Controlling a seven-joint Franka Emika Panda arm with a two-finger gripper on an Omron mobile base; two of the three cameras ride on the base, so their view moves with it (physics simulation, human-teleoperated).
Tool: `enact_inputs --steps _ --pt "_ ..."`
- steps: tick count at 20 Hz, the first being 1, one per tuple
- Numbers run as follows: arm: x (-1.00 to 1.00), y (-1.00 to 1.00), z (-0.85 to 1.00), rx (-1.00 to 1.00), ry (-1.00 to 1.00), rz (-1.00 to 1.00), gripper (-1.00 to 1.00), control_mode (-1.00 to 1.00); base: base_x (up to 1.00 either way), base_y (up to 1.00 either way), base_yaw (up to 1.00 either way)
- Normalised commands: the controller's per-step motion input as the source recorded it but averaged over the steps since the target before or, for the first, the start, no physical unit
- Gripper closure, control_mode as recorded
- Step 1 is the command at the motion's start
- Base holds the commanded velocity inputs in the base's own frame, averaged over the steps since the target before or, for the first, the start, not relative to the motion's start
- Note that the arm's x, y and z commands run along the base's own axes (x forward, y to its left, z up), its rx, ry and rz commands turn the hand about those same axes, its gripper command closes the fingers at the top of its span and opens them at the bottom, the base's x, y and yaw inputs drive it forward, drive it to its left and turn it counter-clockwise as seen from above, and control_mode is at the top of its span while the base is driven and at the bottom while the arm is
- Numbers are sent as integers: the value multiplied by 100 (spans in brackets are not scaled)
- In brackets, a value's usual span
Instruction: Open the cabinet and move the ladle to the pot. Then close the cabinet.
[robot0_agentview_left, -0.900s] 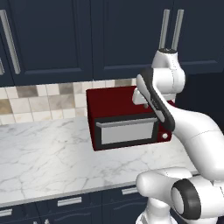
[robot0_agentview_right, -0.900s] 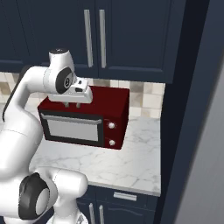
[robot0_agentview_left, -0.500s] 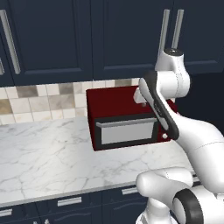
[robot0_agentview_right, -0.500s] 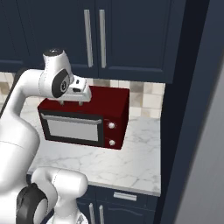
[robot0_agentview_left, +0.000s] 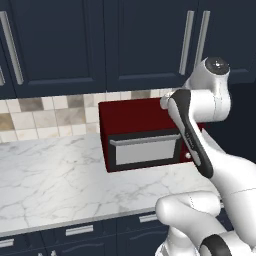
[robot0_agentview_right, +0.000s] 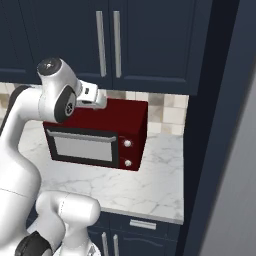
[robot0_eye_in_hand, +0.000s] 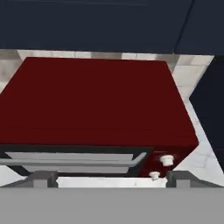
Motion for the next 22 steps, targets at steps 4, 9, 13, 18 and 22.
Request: enact_inputs --steps 4,9,13,18,22 --pt "0 -29 60 0 -6 -8 -100 -100 0 0 0" --pt "0 -13 53 0 -11 0 -100 -100 0 0 0" --pt "3 -1 43 0 -6 1 -100 -100 0 0 0" --pt "14 0 41 0 -5 3 -100 -100 0 0 0" --pt "34 0 30 0 -7 6 -100 -100 0 0 0"
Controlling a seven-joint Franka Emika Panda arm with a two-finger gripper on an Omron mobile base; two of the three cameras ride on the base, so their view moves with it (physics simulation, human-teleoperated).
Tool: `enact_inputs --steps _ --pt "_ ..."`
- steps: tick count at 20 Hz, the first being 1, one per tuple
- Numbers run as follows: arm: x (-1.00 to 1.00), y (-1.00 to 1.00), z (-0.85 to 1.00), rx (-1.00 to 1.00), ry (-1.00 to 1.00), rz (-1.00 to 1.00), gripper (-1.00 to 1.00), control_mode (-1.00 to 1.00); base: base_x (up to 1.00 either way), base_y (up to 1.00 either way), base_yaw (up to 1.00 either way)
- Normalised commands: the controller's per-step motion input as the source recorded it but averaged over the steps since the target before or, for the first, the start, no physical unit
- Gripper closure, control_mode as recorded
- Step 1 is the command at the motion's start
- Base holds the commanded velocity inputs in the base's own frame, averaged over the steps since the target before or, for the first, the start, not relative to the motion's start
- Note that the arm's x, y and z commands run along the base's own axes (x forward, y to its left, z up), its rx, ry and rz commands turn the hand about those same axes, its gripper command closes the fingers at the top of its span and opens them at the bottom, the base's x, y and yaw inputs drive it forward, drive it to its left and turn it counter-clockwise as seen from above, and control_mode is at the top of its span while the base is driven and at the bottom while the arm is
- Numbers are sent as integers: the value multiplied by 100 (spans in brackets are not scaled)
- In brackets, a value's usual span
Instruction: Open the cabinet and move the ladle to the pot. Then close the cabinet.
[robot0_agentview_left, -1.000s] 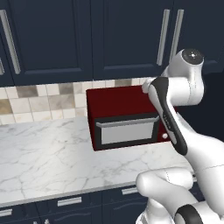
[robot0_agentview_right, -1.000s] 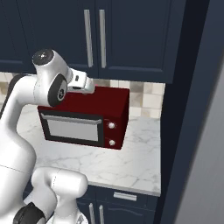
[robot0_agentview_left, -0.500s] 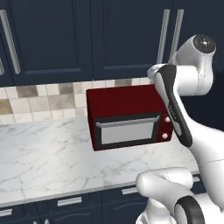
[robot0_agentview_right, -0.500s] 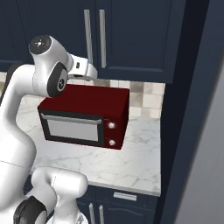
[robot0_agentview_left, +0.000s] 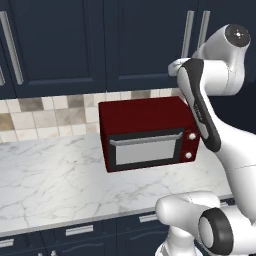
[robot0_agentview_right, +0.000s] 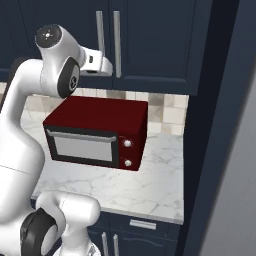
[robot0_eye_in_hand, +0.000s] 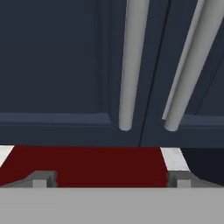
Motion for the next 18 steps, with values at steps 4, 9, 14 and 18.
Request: enact_inputs --steps 4,9,14,18 --pt "59 -1 22 0 -2 6 -100 -100 0 0 0" --pt "61 -9 13 0 0 3 -100 -100 0 0 0" --pt "61 -11 3 0 0 0 -100 -100 0 0 0" --pt "57 0 0 0 0 0 -100 -100 0 0 0"
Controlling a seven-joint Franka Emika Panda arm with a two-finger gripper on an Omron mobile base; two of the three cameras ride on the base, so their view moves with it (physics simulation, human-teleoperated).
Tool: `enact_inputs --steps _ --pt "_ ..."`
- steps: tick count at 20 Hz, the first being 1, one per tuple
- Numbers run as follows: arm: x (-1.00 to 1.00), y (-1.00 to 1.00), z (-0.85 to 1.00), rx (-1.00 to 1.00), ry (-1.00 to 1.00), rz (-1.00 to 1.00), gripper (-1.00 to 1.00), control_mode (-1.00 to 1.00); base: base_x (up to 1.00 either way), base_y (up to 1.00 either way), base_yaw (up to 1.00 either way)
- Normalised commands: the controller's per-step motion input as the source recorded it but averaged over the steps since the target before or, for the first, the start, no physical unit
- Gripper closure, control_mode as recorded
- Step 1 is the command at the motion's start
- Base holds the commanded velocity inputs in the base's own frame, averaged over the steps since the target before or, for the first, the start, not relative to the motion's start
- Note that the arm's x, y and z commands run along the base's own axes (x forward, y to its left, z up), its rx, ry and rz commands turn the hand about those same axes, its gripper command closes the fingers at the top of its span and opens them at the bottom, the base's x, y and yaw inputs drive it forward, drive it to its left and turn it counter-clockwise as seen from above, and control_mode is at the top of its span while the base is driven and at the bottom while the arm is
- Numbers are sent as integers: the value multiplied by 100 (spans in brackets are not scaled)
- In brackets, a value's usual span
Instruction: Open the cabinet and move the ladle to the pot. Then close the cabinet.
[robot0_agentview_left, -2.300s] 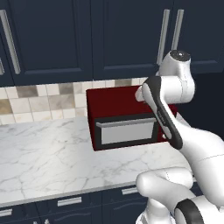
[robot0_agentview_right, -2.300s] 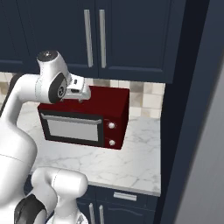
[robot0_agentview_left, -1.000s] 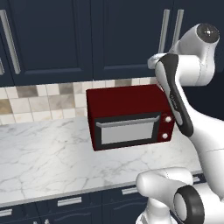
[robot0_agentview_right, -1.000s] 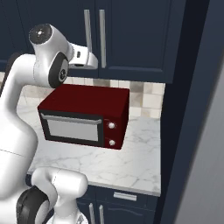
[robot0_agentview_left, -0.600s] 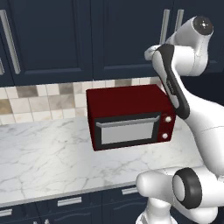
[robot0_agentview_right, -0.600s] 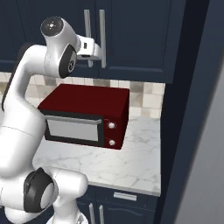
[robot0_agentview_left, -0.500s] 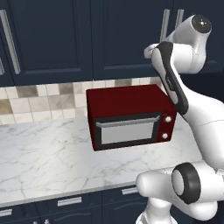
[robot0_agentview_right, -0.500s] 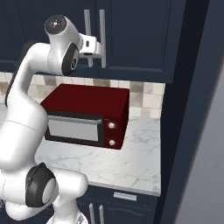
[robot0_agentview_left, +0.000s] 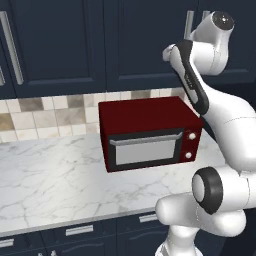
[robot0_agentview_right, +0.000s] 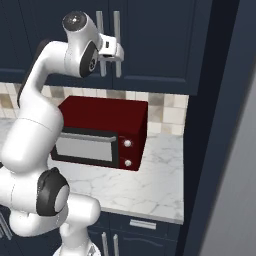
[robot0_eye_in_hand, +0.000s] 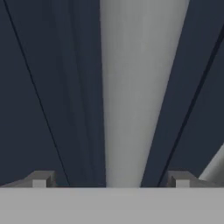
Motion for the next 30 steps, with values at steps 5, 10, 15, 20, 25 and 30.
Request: enact_inputs --steps 5,10,15,20,25,30 --pt "60 2 -1 1 -1 2 -100 -100 0 0 0" --pt "31 28 -19 0 -10 13 100 -100 0 0 0" --pt "0 74 -66 0 -24 19 100 -100 0 0 0" --pt "-5 100 -60 0 -21 13 100 -100 0 0 0" --pt "-61 100 -5 0 -5 2 100 -100 0 0 0" --pt "-100 100 0 0 -1 -1 100 -100 0 0 0"
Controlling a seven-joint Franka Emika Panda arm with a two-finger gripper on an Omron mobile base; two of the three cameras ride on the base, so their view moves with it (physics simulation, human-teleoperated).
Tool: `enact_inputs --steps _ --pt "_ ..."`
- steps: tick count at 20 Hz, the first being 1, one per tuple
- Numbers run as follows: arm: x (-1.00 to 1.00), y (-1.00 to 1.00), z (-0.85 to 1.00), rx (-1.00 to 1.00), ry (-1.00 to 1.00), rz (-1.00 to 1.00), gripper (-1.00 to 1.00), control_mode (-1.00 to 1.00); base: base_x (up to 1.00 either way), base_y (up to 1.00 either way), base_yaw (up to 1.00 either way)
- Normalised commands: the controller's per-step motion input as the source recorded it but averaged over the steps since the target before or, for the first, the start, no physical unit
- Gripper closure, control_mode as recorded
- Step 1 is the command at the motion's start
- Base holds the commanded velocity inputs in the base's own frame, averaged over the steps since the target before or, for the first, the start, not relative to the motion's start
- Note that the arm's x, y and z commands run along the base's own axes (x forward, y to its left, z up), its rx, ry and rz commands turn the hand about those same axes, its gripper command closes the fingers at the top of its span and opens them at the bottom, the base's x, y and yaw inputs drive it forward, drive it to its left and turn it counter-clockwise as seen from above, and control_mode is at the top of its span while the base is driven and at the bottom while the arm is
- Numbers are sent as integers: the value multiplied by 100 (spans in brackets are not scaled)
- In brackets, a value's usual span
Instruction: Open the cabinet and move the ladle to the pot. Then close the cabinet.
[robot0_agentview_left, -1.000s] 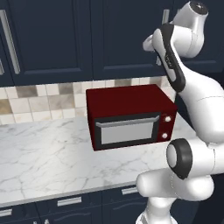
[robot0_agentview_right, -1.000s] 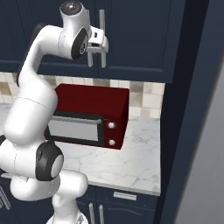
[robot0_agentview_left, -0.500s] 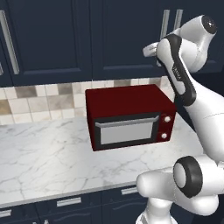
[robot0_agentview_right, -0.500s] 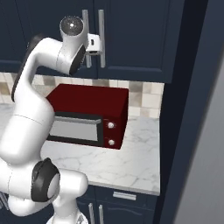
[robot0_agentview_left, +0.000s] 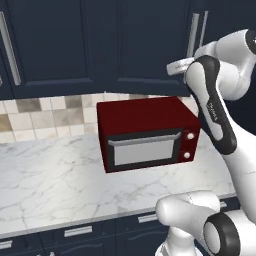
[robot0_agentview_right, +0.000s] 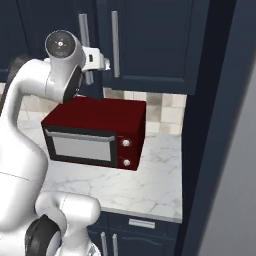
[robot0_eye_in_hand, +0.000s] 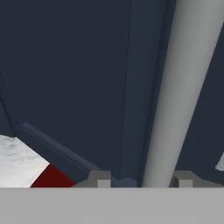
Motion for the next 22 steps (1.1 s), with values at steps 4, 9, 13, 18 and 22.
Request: enact_inputs --steps 4,9,13,18,22 --pt "-100 100 0 0 0 -7 100 -100 0 0 0" --pt "-100 100 0 0 0 -8 100 -100 0 0 0" --pt "-93 100 0 0 0 -6 100 -100 0 0 0" --pt "-51 78 0 0 0 -5 -100 -100 0 0 0" --pt "-65 -37 0 0 0 -3 -100 -100 0 0 0"
